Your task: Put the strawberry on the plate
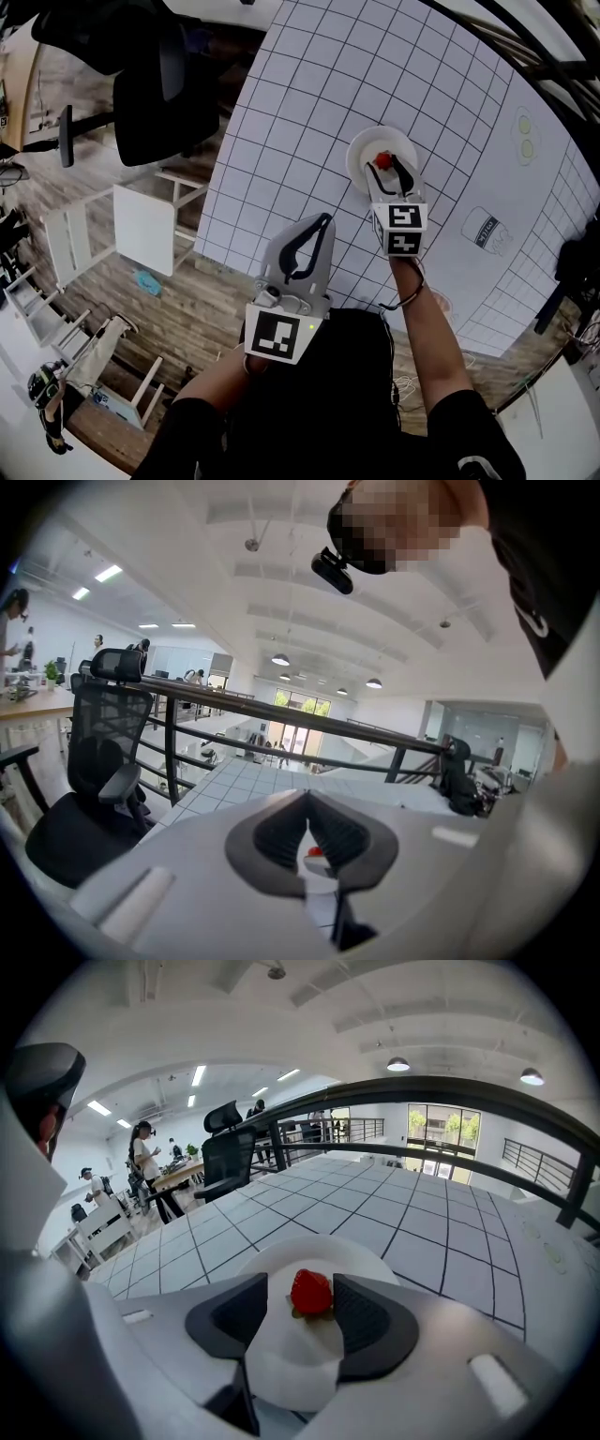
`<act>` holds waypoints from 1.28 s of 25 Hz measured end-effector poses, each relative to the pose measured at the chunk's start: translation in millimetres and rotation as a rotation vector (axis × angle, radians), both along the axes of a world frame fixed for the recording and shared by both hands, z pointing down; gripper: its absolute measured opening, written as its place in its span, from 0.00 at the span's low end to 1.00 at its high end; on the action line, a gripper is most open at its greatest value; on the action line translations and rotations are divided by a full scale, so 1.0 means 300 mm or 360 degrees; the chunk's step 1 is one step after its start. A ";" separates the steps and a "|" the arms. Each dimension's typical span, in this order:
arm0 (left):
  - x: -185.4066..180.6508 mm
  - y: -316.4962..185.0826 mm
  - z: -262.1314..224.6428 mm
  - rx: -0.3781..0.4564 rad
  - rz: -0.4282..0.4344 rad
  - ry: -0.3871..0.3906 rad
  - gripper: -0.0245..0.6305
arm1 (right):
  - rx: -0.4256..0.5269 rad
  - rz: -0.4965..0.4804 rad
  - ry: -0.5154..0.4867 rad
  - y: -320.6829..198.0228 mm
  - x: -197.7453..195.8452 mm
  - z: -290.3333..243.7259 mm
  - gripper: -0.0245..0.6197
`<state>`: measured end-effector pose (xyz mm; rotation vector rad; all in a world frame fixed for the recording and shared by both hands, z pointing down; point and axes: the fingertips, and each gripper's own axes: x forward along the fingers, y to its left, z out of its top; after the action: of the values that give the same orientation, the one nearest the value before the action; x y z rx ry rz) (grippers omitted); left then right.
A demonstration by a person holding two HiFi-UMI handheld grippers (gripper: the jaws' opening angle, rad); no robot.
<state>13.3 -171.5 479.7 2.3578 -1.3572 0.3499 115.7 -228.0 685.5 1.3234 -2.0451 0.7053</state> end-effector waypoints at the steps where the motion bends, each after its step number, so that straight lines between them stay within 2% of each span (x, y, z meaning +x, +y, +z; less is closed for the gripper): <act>1: -0.005 0.002 -0.002 -0.0004 -0.0008 0.0004 0.05 | 0.0004 0.0004 0.0001 0.001 0.000 -0.007 0.38; 11: -0.023 0.023 -0.036 0.0008 -0.0024 0.0051 0.05 | 0.0047 0.0043 -0.0035 0.017 -0.004 -0.105 0.38; 22: -0.004 0.064 -0.075 0.0036 0.0021 0.0073 0.05 | 0.0138 0.0073 -0.0054 0.075 -0.007 -0.216 0.37; 32: -0.016 0.082 -0.114 0.0091 0.0072 0.0063 0.05 | 0.0213 0.0123 -0.0088 0.133 -0.009 -0.356 0.31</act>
<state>8.4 -147.0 445.4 2.4321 -1.3140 0.2797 112.8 -188.0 578.6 1.4802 -2.1267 0.6548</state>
